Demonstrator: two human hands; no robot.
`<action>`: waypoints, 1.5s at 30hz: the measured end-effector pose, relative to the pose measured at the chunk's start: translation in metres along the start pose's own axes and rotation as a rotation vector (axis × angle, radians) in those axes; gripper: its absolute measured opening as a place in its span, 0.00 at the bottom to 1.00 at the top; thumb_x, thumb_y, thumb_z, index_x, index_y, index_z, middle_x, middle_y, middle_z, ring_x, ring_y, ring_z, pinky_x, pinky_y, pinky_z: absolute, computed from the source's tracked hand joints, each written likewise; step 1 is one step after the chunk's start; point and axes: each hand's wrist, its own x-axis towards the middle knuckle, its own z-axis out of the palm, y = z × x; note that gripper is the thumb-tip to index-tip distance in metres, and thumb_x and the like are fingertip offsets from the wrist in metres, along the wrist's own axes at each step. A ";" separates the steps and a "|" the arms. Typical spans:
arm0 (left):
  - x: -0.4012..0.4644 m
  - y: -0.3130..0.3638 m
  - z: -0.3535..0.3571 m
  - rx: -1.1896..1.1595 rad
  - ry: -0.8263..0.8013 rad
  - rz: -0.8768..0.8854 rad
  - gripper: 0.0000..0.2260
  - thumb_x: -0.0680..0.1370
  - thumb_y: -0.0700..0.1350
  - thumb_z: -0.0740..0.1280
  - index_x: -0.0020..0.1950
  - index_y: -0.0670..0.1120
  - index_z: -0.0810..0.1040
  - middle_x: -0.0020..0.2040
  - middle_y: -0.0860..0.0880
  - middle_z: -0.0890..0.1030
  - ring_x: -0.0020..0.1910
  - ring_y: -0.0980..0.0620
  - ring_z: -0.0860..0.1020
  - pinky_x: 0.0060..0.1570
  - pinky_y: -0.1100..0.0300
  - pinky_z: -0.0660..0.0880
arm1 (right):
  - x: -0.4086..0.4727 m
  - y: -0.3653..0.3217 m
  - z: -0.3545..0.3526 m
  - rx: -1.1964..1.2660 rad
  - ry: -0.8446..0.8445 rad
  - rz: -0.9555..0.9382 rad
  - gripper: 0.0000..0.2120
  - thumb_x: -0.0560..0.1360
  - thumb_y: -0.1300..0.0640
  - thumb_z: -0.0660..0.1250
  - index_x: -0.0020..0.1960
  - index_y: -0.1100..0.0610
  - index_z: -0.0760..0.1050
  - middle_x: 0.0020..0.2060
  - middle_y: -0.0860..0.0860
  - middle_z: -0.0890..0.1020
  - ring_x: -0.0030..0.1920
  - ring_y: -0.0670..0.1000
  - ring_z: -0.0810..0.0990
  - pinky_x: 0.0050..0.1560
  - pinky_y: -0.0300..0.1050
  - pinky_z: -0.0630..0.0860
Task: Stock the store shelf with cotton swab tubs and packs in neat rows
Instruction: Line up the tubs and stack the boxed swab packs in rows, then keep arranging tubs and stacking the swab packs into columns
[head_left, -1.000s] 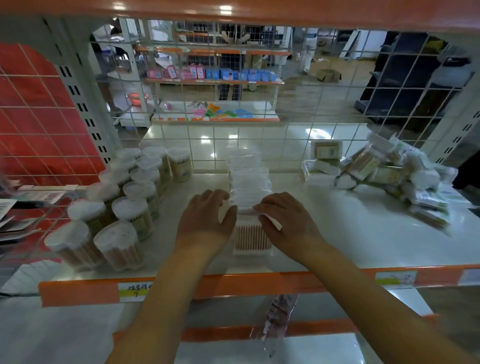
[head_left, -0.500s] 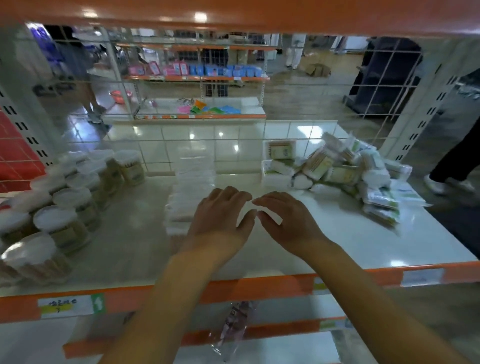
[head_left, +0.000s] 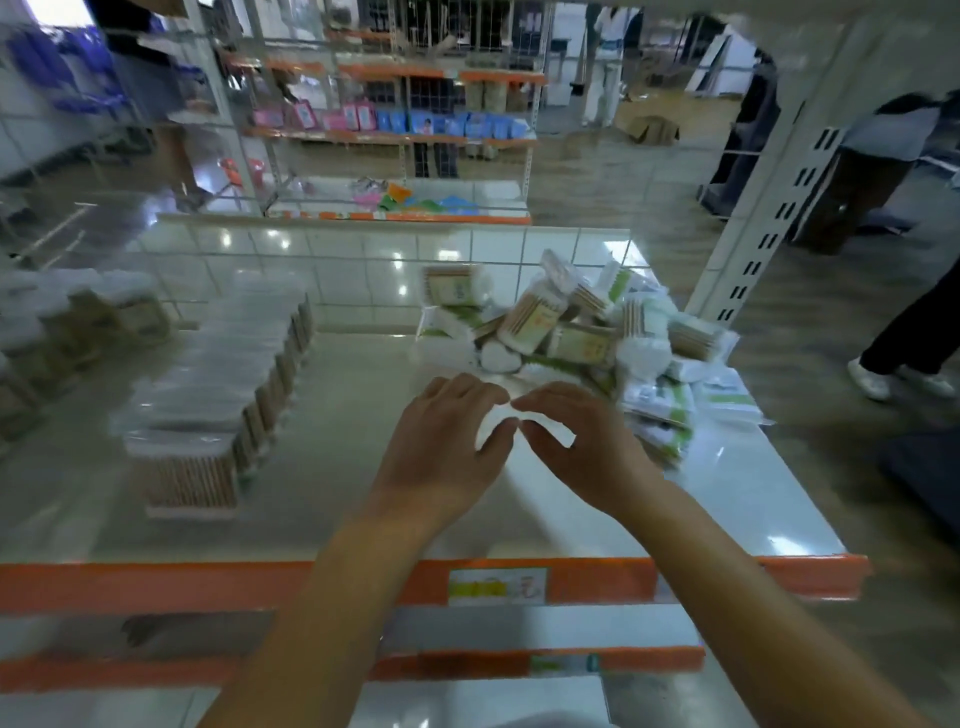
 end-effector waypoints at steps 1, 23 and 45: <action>0.002 0.006 0.007 -0.006 -0.007 -0.002 0.14 0.73 0.48 0.63 0.53 0.42 0.80 0.49 0.46 0.80 0.50 0.44 0.76 0.47 0.57 0.69 | -0.003 0.007 -0.006 0.007 0.002 -0.012 0.09 0.75 0.59 0.66 0.54 0.57 0.80 0.51 0.50 0.81 0.51 0.44 0.76 0.54 0.36 0.71; 0.067 0.062 0.082 0.130 -0.007 0.092 0.07 0.71 0.45 0.67 0.42 0.42 0.80 0.38 0.46 0.80 0.38 0.43 0.79 0.36 0.55 0.75 | 0.007 0.097 -0.076 0.148 0.369 0.209 0.07 0.71 0.65 0.68 0.48 0.59 0.81 0.43 0.51 0.82 0.42 0.45 0.78 0.45 0.35 0.72; 0.084 0.051 0.098 0.023 -0.074 -0.151 0.14 0.76 0.47 0.66 0.60 0.43 0.75 0.55 0.46 0.78 0.56 0.46 0.74 0.53 0.55 0.70 | 0.058 0.103 -0.074 0.250 0.067 0.456 0.43 0.64 0.46 0.76 0.72 0.51 0.59 0.59 0.51 0.74 0.58 0.50 0.72 0.52 0.43 0.70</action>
